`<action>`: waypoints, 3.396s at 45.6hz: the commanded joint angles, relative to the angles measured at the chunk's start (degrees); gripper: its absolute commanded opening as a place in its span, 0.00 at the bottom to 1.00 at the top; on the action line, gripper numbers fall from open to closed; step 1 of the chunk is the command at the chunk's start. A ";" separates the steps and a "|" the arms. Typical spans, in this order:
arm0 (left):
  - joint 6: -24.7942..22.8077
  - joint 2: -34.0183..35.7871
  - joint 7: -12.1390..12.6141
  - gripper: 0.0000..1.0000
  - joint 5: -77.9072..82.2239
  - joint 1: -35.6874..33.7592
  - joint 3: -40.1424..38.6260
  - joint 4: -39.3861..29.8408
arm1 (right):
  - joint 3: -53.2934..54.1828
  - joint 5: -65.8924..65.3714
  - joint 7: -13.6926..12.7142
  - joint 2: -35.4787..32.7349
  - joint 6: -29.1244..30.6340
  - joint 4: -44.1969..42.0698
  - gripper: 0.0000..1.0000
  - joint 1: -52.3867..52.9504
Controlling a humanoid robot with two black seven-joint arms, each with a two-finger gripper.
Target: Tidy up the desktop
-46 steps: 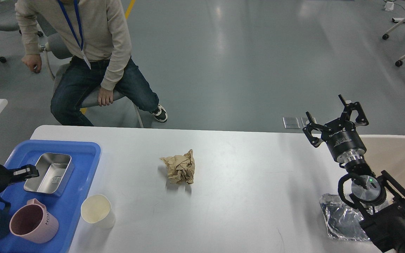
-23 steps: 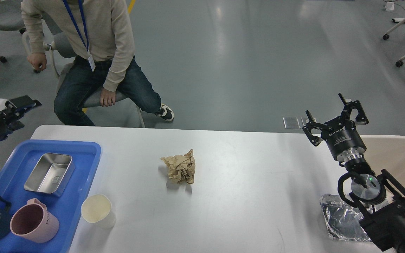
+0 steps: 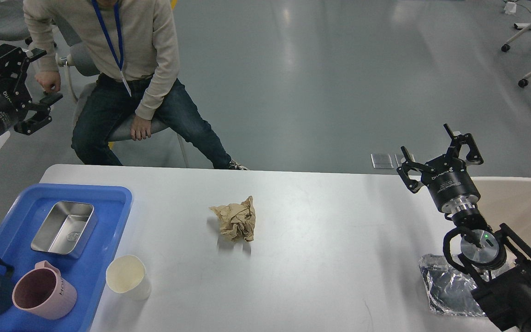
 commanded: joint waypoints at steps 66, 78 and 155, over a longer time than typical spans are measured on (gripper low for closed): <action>1.23 -22.42 -8.80 0.96 -15.54 19.11 -24.27 -1.79 | -27.43 -55.46 0.88 -53.07 5.80 31.60 1.00 8.95; 2.28 -22.77 -9.15 0.96 -15.54 19.20 -24.35 -1.79 | -26.11 -59.05 2.55 -66.43 5.62 41.90 1.00 9.91; 2.28 -23.12 -9.32 0.96 -15.45 22.98 -24.27 -1.78 | -50.89 -81.82 2.02 -57.40 -1.67 21.34 1.00 5.87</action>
